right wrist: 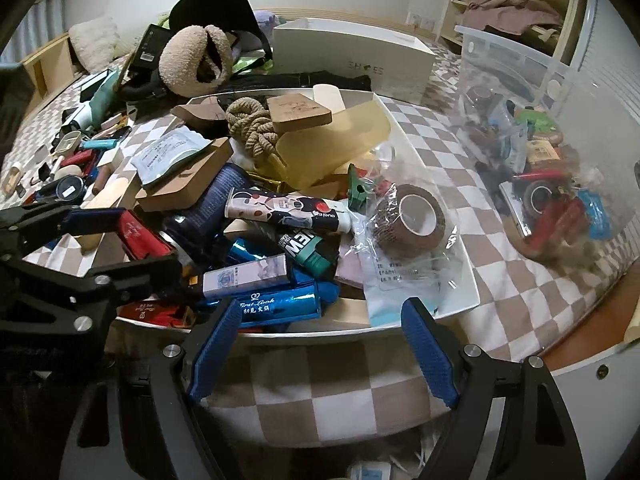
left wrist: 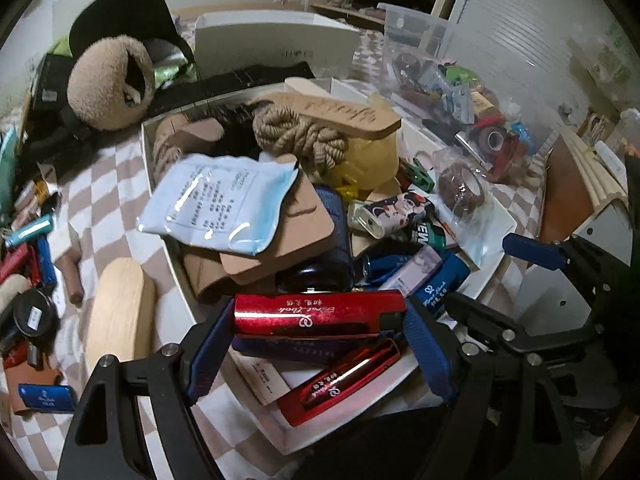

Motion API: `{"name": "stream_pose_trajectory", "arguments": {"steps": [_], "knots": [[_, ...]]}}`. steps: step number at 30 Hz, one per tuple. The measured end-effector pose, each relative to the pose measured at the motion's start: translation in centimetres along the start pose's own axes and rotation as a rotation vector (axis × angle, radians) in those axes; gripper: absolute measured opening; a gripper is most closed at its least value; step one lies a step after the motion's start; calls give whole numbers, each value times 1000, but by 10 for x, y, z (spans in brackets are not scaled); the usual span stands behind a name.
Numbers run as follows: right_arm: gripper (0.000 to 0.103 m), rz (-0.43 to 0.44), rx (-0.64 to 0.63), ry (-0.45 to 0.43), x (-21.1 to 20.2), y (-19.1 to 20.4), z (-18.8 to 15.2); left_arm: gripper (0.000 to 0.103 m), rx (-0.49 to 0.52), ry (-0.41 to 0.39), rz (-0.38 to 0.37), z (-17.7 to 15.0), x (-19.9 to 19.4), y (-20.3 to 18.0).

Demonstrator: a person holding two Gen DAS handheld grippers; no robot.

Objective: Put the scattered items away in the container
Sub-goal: 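Lower both lighters into the white box and open both tools, then lift both open tools out of the white box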

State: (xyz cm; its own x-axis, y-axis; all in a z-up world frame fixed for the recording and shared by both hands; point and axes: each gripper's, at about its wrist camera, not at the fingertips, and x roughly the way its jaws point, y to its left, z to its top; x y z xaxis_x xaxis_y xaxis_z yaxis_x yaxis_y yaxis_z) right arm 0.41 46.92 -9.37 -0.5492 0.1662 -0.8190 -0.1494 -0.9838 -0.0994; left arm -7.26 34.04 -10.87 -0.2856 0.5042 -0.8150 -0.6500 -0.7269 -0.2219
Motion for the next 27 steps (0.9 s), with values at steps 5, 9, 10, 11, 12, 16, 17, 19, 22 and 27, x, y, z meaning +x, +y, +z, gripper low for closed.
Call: {"name": "stream_pose_trajectory", "arguments": {"steps": [5,9,10,11,12,16,17,19,22,27], "knots": [[82,4,-12,-2,-1,1,0,83,-56,25,-42,1,4,4],[82,6,-15,-1,-1,2,0,86,-67,21,-34,2,2,5],[82,7,-15,-1,-1,2,0,88,-68,15,-30,3,1,5],[82,8,-15,-1,-1,2,0,90,-69,8,-27,3,-1,5],[82,9,-15,-1,-1,3,0,92,-70,2,-23,4,-2,5],[82,9,-14,-3,-2,3,0,92,-84,-25,-29,7,-11,9],[82,10,-12,-4,-2,3,1,92,-87,-34,-28,7,-13,10],[82,9,-7,-8,-4,3,2,93,-88,-48,-27,9,-17,11],[82,9,-3,-17,-7,4,4,101,-88,-80,-15,9,-26,13],[82,11,3,-34,-13,7,7,103,-58,-147,16,10,-45,16]]}}
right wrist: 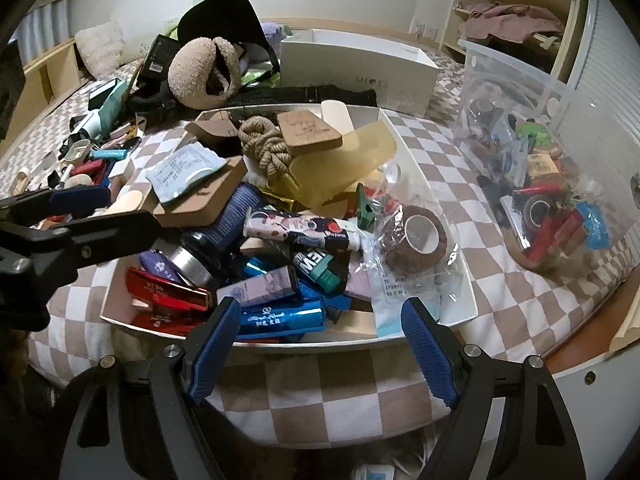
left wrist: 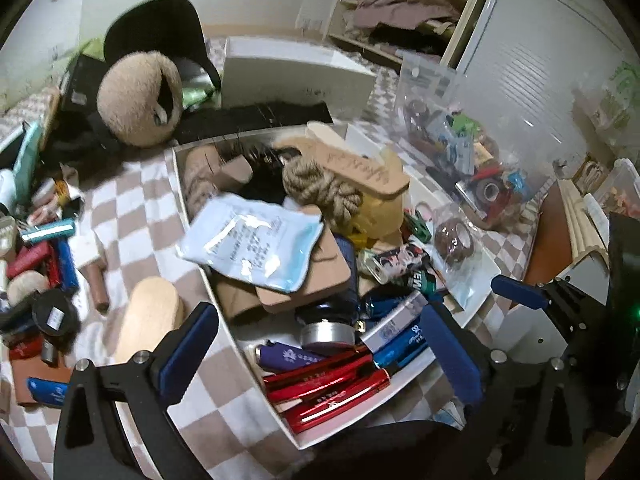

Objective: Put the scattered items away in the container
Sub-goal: 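Lift both open tools out of the white box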

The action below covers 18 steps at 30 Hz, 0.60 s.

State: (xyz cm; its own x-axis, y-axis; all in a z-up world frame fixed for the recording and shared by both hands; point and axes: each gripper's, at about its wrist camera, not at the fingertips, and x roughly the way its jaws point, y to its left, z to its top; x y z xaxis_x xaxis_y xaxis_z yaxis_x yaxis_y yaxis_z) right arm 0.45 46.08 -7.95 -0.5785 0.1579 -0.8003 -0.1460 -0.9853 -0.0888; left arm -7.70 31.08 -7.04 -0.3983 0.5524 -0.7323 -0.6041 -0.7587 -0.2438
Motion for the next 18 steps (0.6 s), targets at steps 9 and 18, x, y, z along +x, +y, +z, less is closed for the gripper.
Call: {"name": "stream_pose_trajectory", "arguments": {"steps": [9,18], "knots": [[82,14,41,-55,-13,6,9,103,23,-73,54,2,-28,15],[82,35,63,-107,-27,19,25,103,-18,-129,144,0,-50,43]]}}
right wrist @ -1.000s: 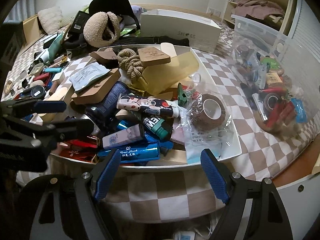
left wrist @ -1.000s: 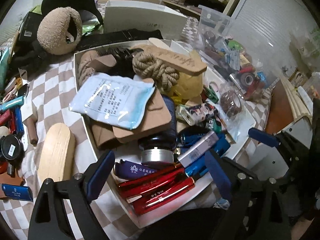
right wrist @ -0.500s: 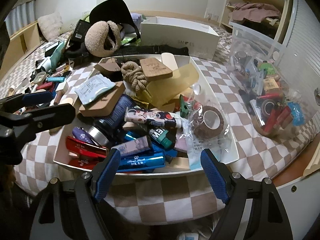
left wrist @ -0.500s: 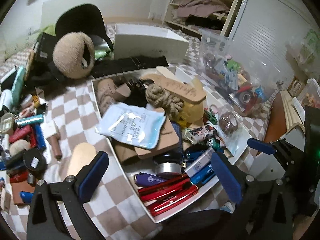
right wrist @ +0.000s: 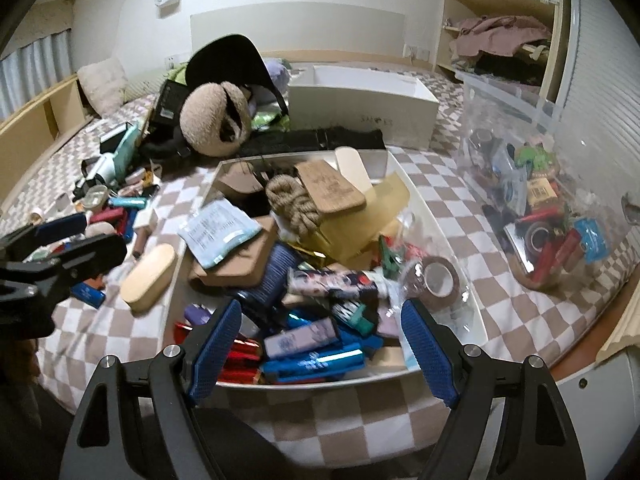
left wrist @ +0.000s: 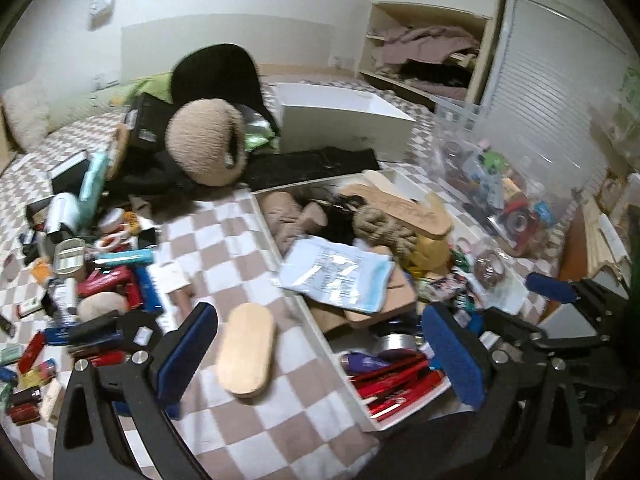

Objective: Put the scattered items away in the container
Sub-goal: 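Lift both open tools out of the white box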

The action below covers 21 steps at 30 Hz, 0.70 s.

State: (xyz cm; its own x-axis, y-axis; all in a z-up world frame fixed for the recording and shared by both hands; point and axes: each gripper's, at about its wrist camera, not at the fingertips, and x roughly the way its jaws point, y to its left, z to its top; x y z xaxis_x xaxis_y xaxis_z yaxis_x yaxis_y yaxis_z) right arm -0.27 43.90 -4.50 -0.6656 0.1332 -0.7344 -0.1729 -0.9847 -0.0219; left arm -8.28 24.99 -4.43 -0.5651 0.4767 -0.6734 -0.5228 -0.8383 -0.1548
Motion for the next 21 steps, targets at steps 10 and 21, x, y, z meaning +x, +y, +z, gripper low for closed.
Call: {"name": "stream_pose_trajectory", "arguments": {"steps": [10,21], "knots": [[82,68,0,-30,-1,39,16,103,7,-62,30,-3,-26,44],[82,127,-32,-24,8,89,27,103,-15,-66,126,-10,-49,97]]}}
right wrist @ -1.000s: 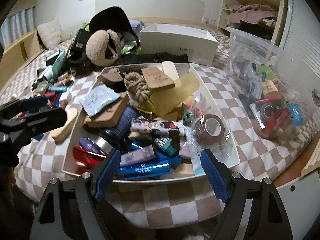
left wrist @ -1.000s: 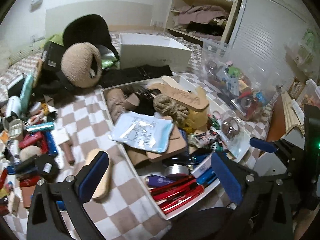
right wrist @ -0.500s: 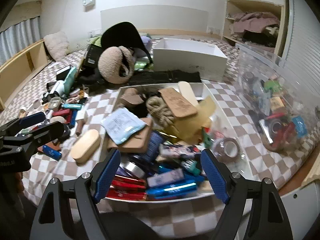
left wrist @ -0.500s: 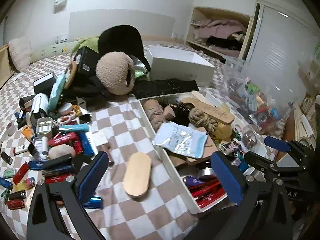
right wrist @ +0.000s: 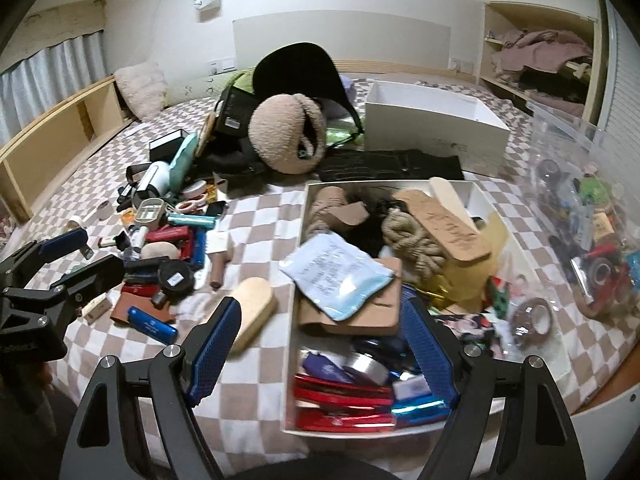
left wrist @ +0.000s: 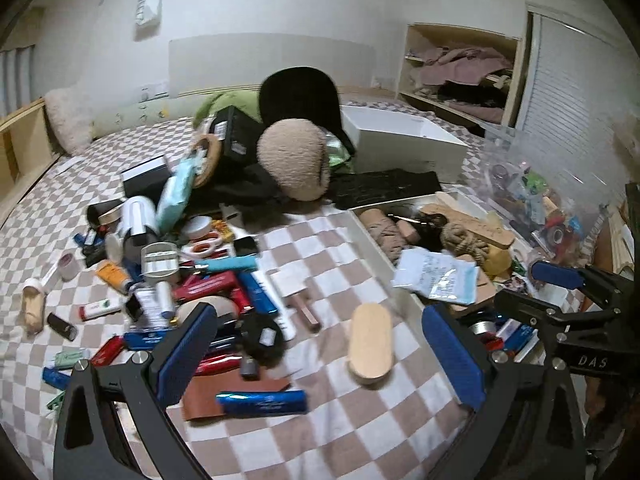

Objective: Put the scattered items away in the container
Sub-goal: 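Lift both open tools out of the white box, then move the right tool to the small white carton and close on it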

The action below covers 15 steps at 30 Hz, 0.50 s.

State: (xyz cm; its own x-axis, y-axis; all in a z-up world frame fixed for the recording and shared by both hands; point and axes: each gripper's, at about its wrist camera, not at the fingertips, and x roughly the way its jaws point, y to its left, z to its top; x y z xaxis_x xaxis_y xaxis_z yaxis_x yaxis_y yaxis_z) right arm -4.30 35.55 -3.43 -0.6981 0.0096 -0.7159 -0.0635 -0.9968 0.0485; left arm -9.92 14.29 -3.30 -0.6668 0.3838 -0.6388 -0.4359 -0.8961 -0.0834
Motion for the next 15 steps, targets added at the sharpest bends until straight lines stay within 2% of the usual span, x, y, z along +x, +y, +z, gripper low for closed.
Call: {"name": "stream_pose_trajectory", "arguments": {"steps": [15], "knots": [[82,71,-26,9,18,60,11,103,-42,-22,148,-12,-26,85]]}}
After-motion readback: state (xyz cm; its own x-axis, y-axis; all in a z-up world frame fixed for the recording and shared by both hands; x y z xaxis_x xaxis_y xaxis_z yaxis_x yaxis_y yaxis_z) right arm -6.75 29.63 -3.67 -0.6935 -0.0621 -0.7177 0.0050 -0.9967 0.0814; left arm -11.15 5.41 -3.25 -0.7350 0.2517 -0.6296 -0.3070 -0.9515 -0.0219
